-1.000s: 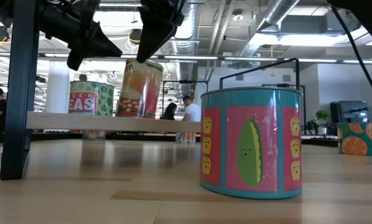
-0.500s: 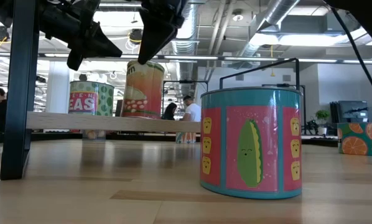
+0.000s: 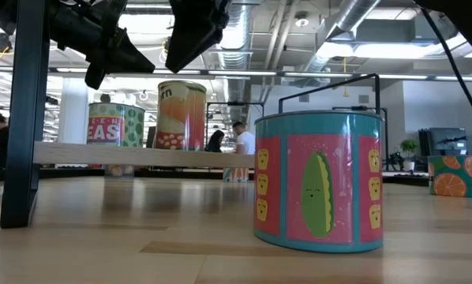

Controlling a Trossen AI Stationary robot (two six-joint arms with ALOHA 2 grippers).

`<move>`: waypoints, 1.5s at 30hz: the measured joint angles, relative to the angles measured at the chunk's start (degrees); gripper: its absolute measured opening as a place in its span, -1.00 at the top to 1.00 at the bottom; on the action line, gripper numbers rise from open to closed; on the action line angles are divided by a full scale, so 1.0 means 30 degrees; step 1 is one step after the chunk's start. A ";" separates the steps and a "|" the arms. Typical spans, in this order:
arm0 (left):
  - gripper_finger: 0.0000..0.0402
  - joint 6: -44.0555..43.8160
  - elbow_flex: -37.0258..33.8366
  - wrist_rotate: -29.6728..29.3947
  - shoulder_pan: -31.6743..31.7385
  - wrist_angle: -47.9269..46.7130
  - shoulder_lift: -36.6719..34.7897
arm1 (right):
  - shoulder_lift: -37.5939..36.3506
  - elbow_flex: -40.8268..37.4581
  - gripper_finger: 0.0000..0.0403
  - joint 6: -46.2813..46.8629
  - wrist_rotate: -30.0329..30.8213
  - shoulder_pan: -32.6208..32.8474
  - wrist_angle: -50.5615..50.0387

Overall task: Pick and place cans onto a shelf
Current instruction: Put the canned oranges on the shelf

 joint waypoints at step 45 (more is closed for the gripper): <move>1.00 0.1840 0.0007 0.1034 0.0037 -0.0051 0.0000 | -1.1806 -1.4478 0.99 0.2124 -0.1799 -0.2791 1.7246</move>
